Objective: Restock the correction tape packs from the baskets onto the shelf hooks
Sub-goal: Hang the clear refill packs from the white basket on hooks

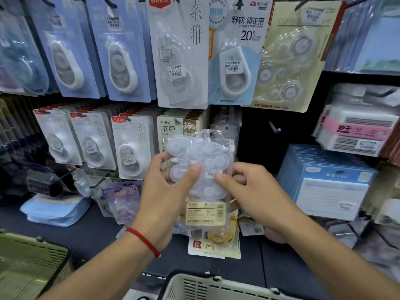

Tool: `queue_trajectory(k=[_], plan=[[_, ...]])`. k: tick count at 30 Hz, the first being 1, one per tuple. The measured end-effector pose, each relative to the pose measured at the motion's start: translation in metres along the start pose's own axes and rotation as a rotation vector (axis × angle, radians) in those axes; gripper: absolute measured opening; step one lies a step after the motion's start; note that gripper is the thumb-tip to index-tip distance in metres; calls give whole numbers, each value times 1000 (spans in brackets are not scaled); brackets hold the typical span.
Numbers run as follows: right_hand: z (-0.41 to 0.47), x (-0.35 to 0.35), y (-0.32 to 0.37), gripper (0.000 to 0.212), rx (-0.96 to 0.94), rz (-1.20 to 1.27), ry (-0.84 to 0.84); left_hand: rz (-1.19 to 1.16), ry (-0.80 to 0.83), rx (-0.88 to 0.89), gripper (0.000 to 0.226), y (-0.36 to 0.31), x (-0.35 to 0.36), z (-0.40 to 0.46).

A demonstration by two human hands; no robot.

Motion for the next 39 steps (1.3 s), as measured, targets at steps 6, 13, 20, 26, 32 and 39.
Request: queue_trajectory(k=[6,13,20,26,32,39], plan=[[5,-30,6,34,-13,81,-156,59,-137,55,40,-11,-26,16],[4,-33,15,43,-55,149,-167,63,-198,135,41,-20,-42,23],[4,-38,6,57,-21,201,-211,49,-230,225,44,-32,-46,22],[5,-52,-1,48,-34,-626,-341,118,-131,276,52,-33,-33,19],[4,-3,-2,40,-92,-224,-2,155,160,121,60,3,10,6],[8,-21,-9,37,19,-8,-113,231,264,138,69,2,22,0]])
Point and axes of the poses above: each hand's wrist, its own z-axis towards the middle knuckle, its own x-axis out of the palm, y = z × x, the point moved 10 cm from there along z, towards the middle knuckle, and after that the axes turned 5 degrees about -y, right-handed, at the moved point
